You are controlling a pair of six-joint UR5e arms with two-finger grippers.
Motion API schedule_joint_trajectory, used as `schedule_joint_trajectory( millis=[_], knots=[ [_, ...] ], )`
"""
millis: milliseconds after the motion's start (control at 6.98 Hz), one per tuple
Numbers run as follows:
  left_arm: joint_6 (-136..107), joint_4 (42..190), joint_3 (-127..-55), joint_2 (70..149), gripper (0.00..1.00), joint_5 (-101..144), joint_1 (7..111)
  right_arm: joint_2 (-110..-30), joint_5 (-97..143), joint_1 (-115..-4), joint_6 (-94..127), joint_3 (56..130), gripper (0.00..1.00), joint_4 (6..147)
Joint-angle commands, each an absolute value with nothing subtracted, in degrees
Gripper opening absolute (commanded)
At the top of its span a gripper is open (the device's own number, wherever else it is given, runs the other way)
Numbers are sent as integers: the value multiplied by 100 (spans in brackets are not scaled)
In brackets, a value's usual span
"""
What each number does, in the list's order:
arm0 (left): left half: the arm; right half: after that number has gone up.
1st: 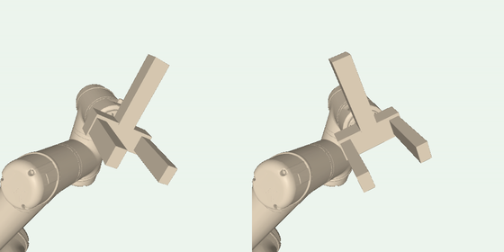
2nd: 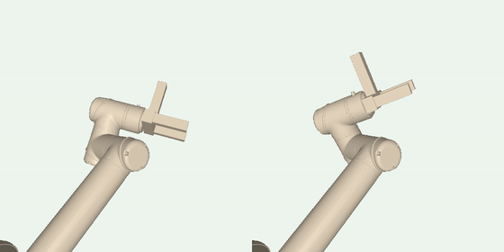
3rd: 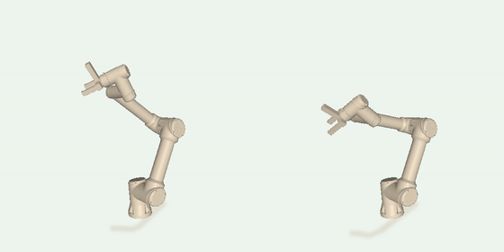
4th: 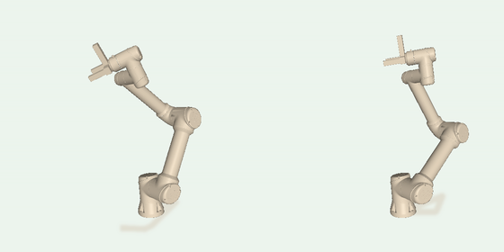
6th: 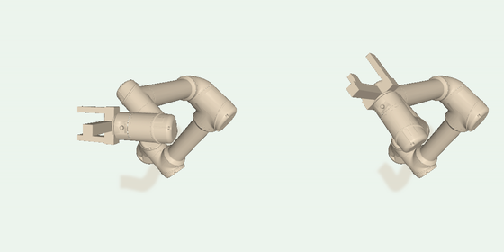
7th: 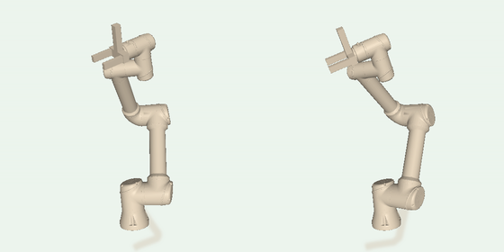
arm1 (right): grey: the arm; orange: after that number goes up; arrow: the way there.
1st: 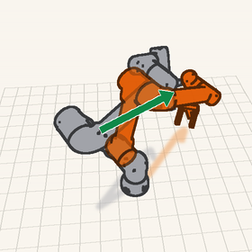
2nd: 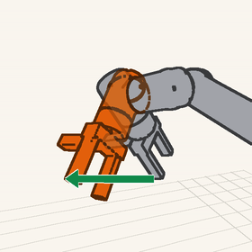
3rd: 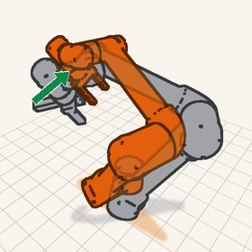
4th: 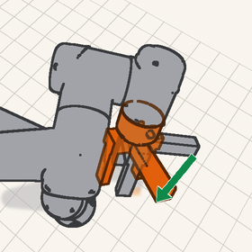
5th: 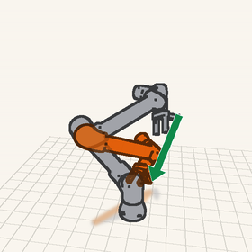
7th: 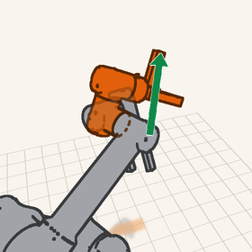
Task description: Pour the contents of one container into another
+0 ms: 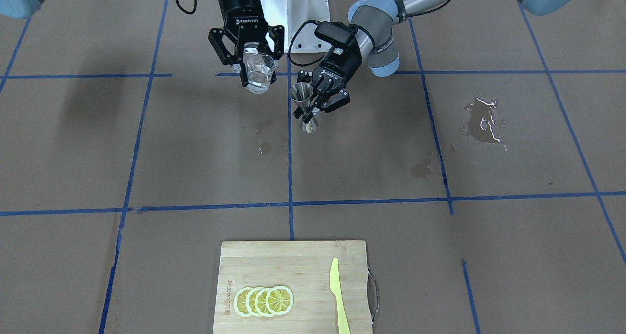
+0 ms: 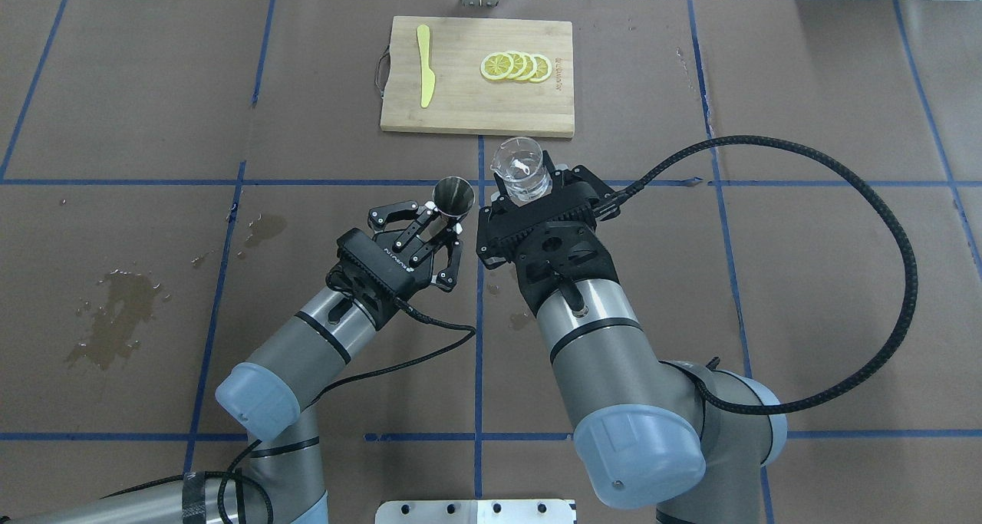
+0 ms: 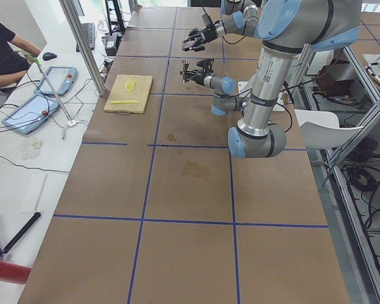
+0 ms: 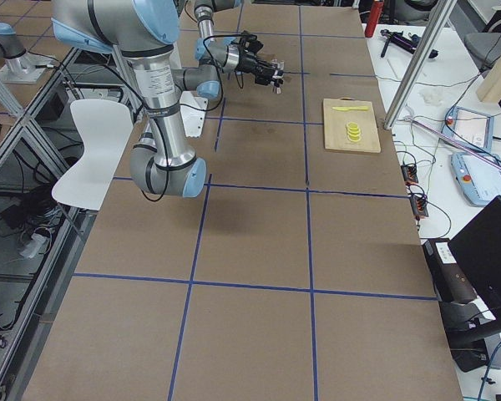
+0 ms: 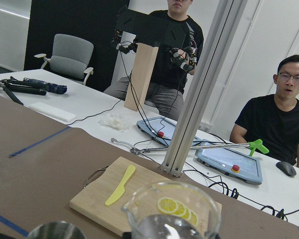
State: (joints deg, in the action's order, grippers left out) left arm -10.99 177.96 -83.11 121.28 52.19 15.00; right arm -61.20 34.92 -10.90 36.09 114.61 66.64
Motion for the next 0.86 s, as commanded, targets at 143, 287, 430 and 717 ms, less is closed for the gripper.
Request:
schedule_joint_trajectory(
  millis=[143,287,430,717],
  knots=[
    [-1099,17789,-8253,12225,0,5221,1494,-5959,3516,-1081,3437,11461,0,7215],
    [-1099,17789,-8096,12382,0,5212,1494,-5959,3542,-1081,3297,11452,0,7225],
    [-1099,17789,-8086,12384,0,5212,1494,-5950,3577,-1081,3104,11452,0,7251],
    [-1099,17789,-8068,12410,0,5212,1494,-5740,3612,-1081,2936,11461,0,7776]
  ],
)
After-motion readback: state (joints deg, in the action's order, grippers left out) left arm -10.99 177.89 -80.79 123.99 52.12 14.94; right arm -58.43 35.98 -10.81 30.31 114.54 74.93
